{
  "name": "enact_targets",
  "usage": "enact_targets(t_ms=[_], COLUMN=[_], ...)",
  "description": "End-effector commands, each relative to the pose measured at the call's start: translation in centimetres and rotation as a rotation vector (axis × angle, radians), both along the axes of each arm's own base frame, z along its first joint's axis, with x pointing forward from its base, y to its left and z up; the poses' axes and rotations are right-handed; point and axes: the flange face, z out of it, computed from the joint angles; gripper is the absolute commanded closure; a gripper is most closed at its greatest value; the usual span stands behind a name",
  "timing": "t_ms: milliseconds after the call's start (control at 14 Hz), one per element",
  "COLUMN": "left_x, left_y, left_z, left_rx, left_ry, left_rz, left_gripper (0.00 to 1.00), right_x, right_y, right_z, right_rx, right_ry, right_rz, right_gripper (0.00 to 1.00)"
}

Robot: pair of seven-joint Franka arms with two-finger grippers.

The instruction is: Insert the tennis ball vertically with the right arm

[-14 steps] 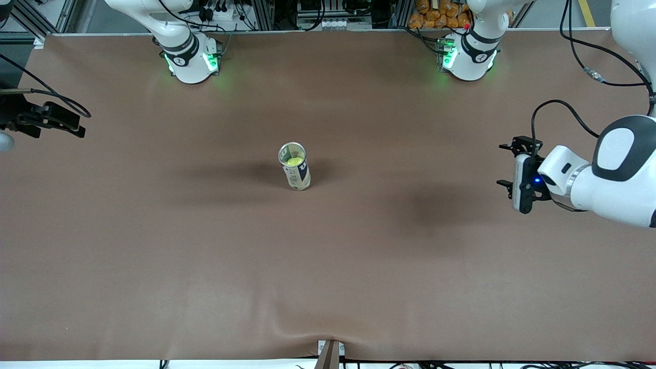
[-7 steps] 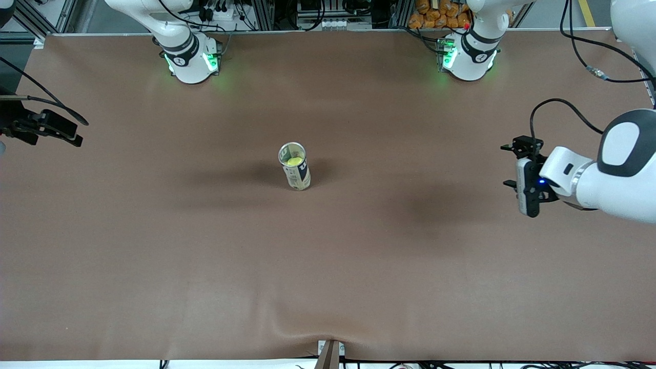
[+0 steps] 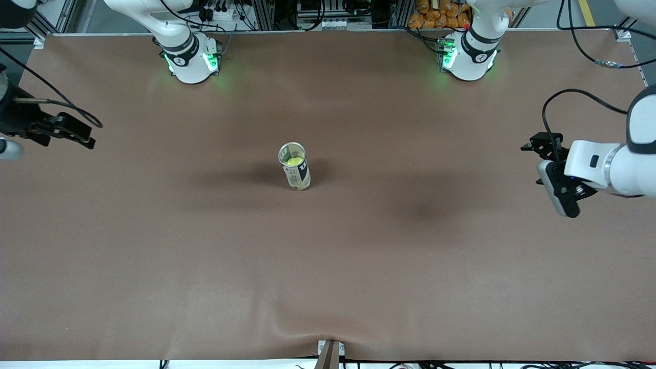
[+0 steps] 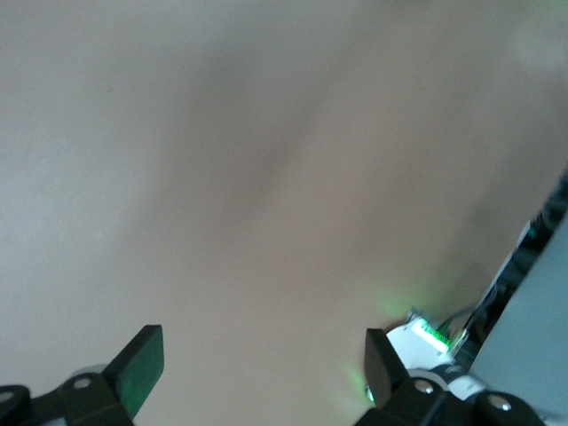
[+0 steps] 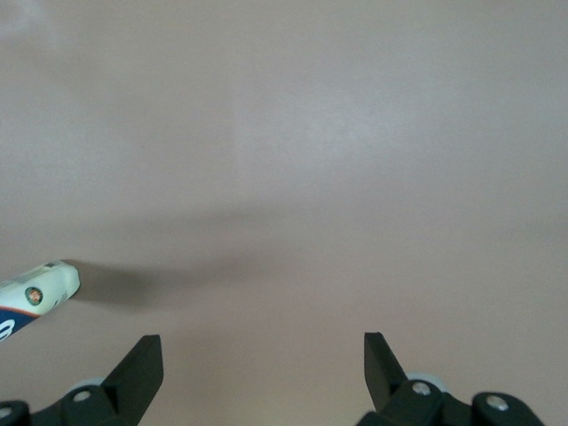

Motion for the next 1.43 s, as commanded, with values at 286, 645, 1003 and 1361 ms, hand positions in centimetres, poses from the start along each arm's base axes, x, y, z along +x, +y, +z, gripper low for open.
enact_targets(t_ms=[286, 645, 1003, 1361], left_x=[-2.3, -1.8, -0.8, -3.0], left_y=[2.1, 2.8, 3.9, 2.9], left_z=[6.2, 7.9, 10.6, 13.1], left_rx=[0.247, 0.402, 0.403, 0.409], left_ry=[-0.013, -0.127, -0.293, -0.236], left_rz=[0.516, 0.555, 0.636, 0.951], left_gripper=[0.00, 0.00, 0.00, 0.00], right_x=[-0.9, -1.2, -1.2, -1.7], right_y=[-3.9, -4.6, -7.0, -6.1], right_z=[0.5, 0.6, 0.6, 1.0], right_rx=[0.038, 0.048, 0.080, 0.079], right_ry=[0.032, 0.041, 0.028, 0.027], right_rz=[0.011, -0.005, -0.046, -0.030], right_gripper=[0.00, 0.00, 0.00, 0.00])
